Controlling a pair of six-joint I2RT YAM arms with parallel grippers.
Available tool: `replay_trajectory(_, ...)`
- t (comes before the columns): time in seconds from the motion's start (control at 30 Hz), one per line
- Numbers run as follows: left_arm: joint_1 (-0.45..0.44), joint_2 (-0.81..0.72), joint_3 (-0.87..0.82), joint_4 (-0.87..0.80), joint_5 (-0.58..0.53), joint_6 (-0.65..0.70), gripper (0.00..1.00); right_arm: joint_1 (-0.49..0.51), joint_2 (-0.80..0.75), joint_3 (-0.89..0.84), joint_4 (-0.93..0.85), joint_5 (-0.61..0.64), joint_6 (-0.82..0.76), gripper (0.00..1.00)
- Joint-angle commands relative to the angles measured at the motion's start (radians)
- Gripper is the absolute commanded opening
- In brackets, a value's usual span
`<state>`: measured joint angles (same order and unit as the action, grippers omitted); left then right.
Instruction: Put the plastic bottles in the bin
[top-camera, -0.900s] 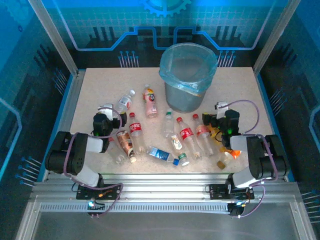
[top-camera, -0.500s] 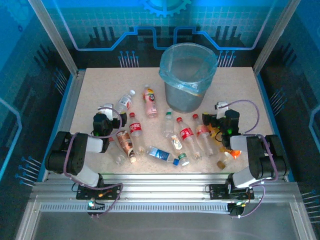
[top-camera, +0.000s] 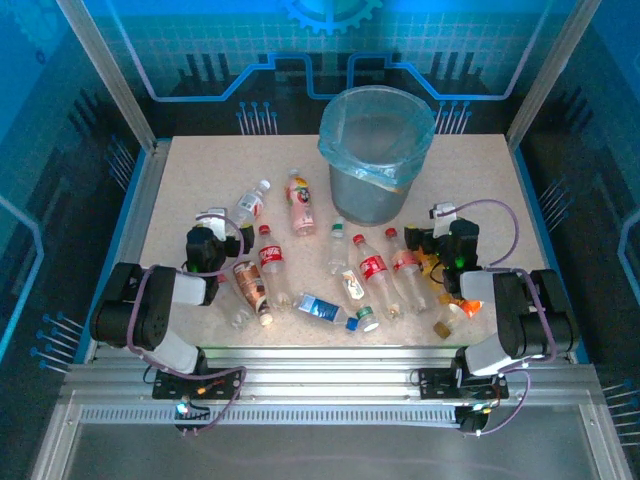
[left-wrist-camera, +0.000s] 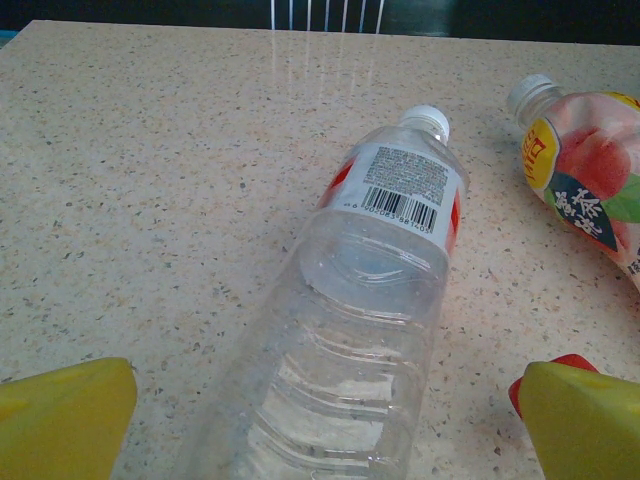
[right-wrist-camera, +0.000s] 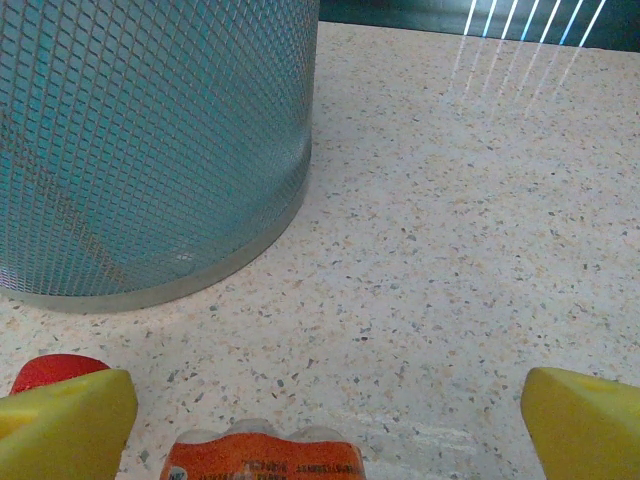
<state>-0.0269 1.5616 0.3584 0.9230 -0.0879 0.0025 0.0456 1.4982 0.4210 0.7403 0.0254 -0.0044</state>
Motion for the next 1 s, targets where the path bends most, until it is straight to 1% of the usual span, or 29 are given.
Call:
replay_trajectory(0.0,0.015,-0.01,0.025,-0.002,0.032,0.016,0.99,0.006,0.007,0.021,-0.002,-0.001,-0.007,1.0)
replay_trajectory(0.2,0.033,-0.011,0.026,-0.007,0.065,0.002,0.99,-0.005,0.005,0.021,-0.003,-0.019,-0.001,1.0)
replay_trajectory(0.27,0.033,-0.012,0.024,-0.003,0.064,0.004,0.95,-0.006,0.004,0.018,0.0,-0.024,-0.002,1.0)
replay_trajectory(0.3,0.033,-0.017,0.024,-0.004,0.059,0.003,0.93,-0.007,-0.002,0.027,-0.016,-0.025,0.0,0.98)
replay_trajectory(0.37,0.029,-0.063,0.017,-0.026,0.088,0.017,0.88,-0.006,-0.031,0.056,-0.098,-0.042,-0.011,0.9)
replay_trajectory(0.4,0.024,-0.111,0.019,-0.075,0.099,0.027,0.86,0.0,-0.058,0.076,-0.156,-0.047,-0.018,0.87)
replay_trajectory(0.43,0.01,-0.162,0.023,-0.125,0.069,0.037,0.86,0.007,-0.086,0.099,-0.232,-0.03,-0.01,0.85)
replay_trajectory(0.53,-0.046,-0.32,0.022,-0.212,-0.031,0.062,0.86,0.008,-0.139,0.16,-0.426,0.07,0.055,0.84)
replay_trajectory(0.57,-0.07,-0.365,0.028,-0.235,-0.051,0.077,0.86,0.007,-0.153,0.171,-0.462,0.091,0.074,0.83)
replay_trajectory(0.63,-0.145,-0.463,0.087,-0.354,-0.115,0.11,0.86,0.008,-0.193,0.2,-0.594,0.099,0.111,0.83)
replay_trajectory(0.7,-0.218,-0.515,0.184,-0.502,-0.166,0.12,0.85,0.007,-0.22,0.259,-0.735,0.095,0.156,0.83)
replay_trajectory(0.73,-0.254,-0.528,0.237,-0.578,-0.174,0.112,0.85,0.007,-0.222,0.298,-0.819,0.077,0.174,0.85)
replay_trajectory(0.83,-0.339,-0.518,0.385,-0.745,-0.134,0.06,0.85,0.007,-0.173,0.419,-1.041,-0.004,0.201,0.89)
replay_trajectory(0.87,-0.355,-0.507,0.419,-0.785,-0.096,0.038,0.86,0.01,-0.146,0.448,-1.09,-0.022,0.211,0.89)
replay_trajectory(0.93,-0.384,-0.464,0.49,-0.883,0.015,-0.002,0.89,0.015,-0.092,0.488,-1.152,-0.048,0.224,0.88)
replay_trajectory(0.97,-0.4,-0.446,0.514,-0.92,0.038,-0.013,0.89,0.016,-0.08,0.491,-1.163,-0.046,0.23,0.88)
